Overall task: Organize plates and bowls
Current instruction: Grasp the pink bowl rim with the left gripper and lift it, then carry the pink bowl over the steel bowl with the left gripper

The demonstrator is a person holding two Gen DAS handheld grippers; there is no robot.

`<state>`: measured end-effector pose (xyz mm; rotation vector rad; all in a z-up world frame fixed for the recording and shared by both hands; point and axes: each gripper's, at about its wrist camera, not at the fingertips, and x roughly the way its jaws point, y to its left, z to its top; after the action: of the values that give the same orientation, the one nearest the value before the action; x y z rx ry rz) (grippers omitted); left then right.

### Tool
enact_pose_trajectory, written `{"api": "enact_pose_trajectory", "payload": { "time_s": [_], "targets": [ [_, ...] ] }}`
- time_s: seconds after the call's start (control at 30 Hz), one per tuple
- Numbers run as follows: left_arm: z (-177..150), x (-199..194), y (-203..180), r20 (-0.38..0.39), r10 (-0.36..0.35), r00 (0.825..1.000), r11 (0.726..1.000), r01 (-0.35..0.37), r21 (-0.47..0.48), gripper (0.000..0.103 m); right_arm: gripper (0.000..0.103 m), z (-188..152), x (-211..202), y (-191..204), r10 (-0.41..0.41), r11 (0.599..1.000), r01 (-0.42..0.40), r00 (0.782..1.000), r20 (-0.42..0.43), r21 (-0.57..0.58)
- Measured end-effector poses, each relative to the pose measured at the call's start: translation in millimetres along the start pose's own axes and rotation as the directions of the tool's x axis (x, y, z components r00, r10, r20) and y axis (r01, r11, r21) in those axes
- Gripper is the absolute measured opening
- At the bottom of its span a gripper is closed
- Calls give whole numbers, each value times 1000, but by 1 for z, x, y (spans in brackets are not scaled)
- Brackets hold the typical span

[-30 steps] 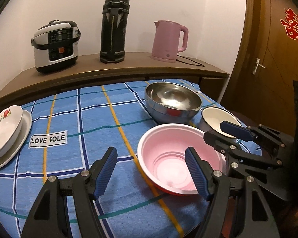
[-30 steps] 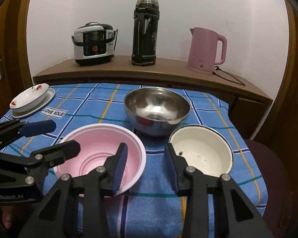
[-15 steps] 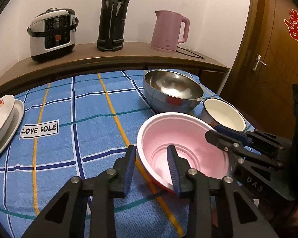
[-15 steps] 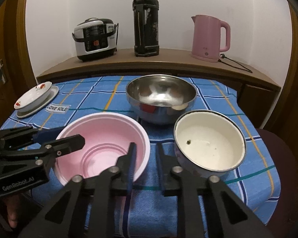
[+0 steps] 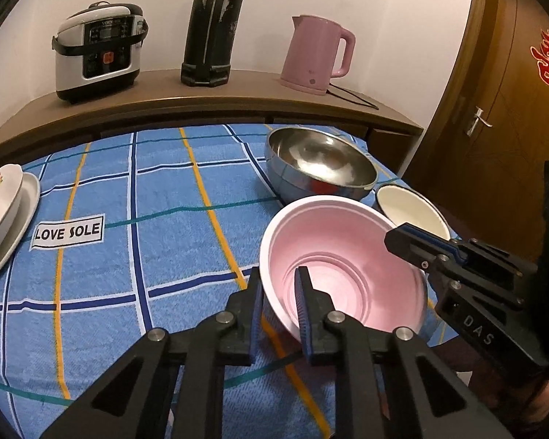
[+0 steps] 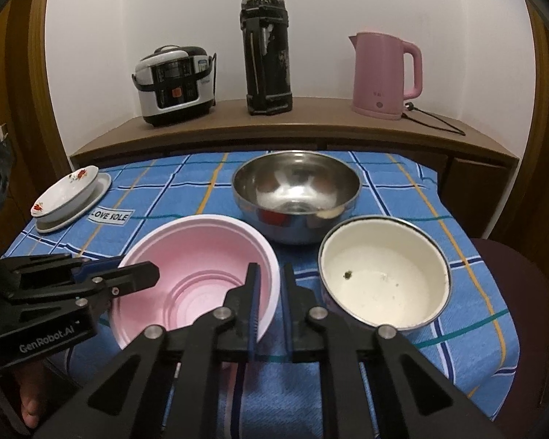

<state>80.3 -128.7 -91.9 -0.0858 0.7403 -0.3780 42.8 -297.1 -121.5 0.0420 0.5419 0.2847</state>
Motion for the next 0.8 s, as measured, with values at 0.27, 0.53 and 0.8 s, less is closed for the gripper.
{"api": "enact_pose_trajectory", "payload": {
  "time_s": [0.27,0.53,0.8],
  "targets": [
    [14,-10,3,13,-24,1000,1000,24,-21,19,11,18,-10,-2,22,1000,-22,999,29,1],
    [30,-12,-5,34,-32,999,999,32,-2,19,11,46,-24,-9,11,1000,-10,996,90,-5],
    [57,-17,-13,92,-41,995,998,37,48,19,11,67,-26,-19,-26,1000,26,991,129,-4]
  ]
}}
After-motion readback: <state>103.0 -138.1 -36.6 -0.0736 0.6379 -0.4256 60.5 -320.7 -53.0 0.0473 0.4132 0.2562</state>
